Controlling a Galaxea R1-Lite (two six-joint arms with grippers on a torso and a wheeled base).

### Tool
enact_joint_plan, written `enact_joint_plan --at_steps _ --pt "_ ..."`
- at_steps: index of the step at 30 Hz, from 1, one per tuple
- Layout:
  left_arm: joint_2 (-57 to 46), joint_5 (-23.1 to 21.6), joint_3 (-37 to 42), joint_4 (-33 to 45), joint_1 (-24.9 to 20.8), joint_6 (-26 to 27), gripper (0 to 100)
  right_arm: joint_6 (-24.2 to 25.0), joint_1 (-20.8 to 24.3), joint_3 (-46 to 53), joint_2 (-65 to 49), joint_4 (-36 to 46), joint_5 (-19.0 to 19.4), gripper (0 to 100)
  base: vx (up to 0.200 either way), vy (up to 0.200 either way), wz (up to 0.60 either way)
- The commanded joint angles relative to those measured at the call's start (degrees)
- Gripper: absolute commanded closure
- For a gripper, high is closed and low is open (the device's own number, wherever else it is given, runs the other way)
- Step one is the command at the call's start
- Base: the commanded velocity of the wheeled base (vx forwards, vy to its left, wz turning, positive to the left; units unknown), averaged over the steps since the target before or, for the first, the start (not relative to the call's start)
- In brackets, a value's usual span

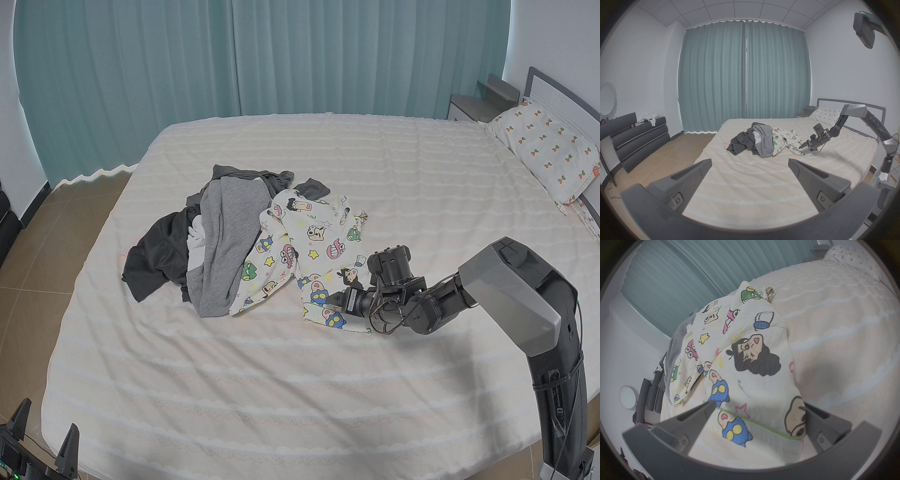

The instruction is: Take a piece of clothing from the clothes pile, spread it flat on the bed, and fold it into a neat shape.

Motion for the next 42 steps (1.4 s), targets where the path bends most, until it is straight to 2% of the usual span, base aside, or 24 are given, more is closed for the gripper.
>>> enact_joint_plan --at_steps 1,9,21,25,33,36,39,42 --pt "-0.93 0.00 0.92 -0.01 -0.04 -0.06 0 0.14 0.49 -1.13 1.62 0.19 -0.35 100 0.000 0.000 0.00" --pt "-0.93 0.00 0.92 -0.01 -0.04 -0.15 0 0.67 0.14 0.98 -0.58 0.10 -3.25 100 0.000 0.000 0.00" --pt "-0.93 0.00 0.92 -0.01 -0.04 -0.15 0 0.50 0.14 17.59 -13.23 -0.42 -0.88 100 0.000 0.000 0.00" --pt "-0.93 0.00 0.92 -0.01 -0.04 -0.15 0 0.50 0.23 24.71 -19.03 -1.92 2.11 100 0.000 0.000 0.00" --pt "-0.93 0.00 0.92 -0.01 -0.04 0.11 0 0.32 1.19 43.87 -32.48 -11.67 6.94 100 0.000 0.000 0.00" --pt "-0.93 0.00 0.92 -0.01 -0.04 0.20 0 0.50 1.46 48.96 -38.02 -14.05 9.40 100 0.000 0.000 0.00" --pt "-0.93 0.00 0.92 -0.01 -0.04 0.20 0 0.41 1.54 54.41 -47.16 -15.45 14.15 100 0.000 0.000 0.00" --pt "-0.93 0.00 0.92 -0.01 -0.04 0.02 0 0.50 2.25 56.70 -53.31 -15.19 16.00 100 0.000 0.000 0.00"
